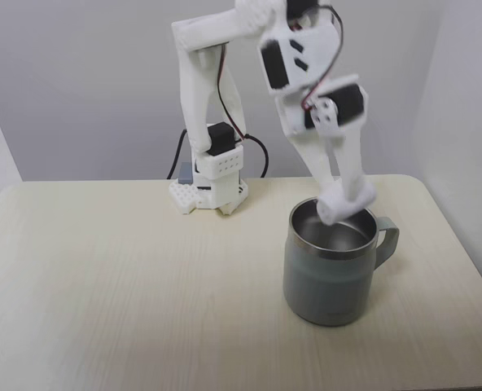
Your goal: Grasp a dressing and put it in the cup.
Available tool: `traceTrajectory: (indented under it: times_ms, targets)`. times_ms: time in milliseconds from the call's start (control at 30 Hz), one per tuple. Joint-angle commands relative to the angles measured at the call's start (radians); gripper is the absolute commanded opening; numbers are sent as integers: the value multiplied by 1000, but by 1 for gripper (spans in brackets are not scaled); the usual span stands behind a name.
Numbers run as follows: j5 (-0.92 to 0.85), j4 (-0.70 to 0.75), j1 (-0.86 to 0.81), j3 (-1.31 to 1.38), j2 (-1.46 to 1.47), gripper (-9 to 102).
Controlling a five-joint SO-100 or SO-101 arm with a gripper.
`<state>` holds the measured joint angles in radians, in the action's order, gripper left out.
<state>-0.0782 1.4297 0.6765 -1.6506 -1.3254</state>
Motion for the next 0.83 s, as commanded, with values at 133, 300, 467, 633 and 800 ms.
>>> traceTrajectory:
  times_ms: [133, 300, 467, 633, 800]
  targets:
    - [6, -2, 15, -18, 5, 8]
    - [17, -20, 25, 8, 32, 22]
    - [25, -20, 26, 9, 32, 23]
    - [26, -20, 29, 12, 44, 23]
    - [26, -20, 32, 14, 48, 23]
